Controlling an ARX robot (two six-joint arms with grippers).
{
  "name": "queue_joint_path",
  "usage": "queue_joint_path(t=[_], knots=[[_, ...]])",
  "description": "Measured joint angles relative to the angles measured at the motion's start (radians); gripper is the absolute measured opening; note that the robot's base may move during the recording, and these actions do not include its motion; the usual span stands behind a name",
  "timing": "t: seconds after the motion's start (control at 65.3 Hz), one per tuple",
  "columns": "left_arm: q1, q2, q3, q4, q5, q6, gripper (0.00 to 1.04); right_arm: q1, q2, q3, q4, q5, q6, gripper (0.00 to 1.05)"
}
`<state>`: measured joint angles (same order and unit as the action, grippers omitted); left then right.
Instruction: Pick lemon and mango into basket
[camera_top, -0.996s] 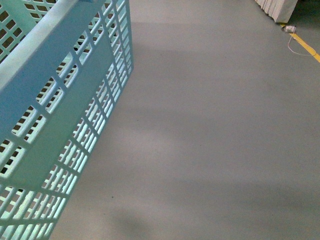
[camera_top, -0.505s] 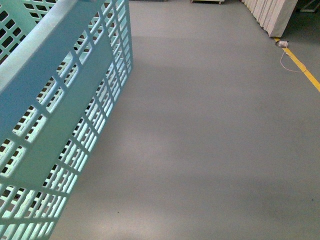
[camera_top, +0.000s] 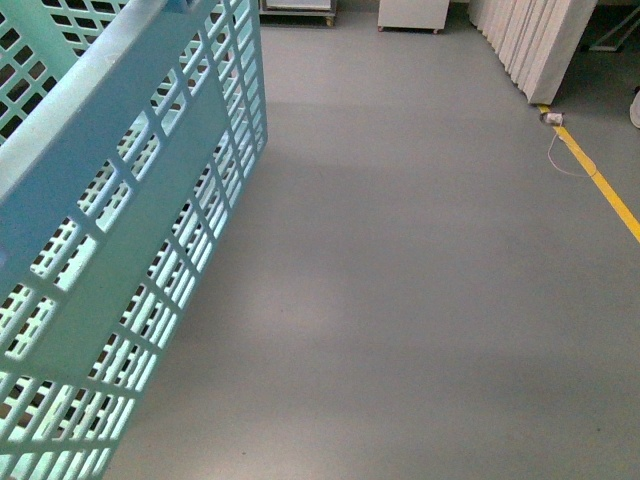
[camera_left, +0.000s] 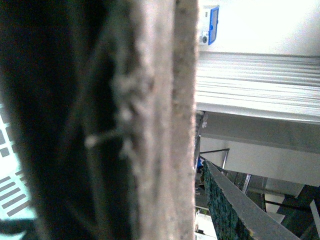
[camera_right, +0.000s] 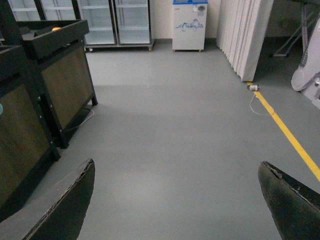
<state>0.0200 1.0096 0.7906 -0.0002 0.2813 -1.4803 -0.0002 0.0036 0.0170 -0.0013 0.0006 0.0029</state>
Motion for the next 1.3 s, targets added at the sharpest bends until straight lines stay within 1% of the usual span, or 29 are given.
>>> queue_joint_path(t=[0.858,0.996,1.103,1.302], knots=[[0.0,-0.001,0.0,0.0,0.0,-0.005,0.27,0.0,0.0,0.0,0.0,0.002,0.0,0.96],[-0.006,-0.002,0.0,0.0,0.022,-0.018,0.27,0.0,-0.001,0.0,0.0,0.002,0.0,0.96],[-0.004,0.001,0.0,0.0,-0.001,-0.014,0.27,0.0,0.0,0.0,0.0,0.002,0.0,0.96],[-0.001,0.001,0.0,0.0,0.003,-0.008,0.27,0.0,0.0,0.0,0.0,0.0,0.0,0.96]])
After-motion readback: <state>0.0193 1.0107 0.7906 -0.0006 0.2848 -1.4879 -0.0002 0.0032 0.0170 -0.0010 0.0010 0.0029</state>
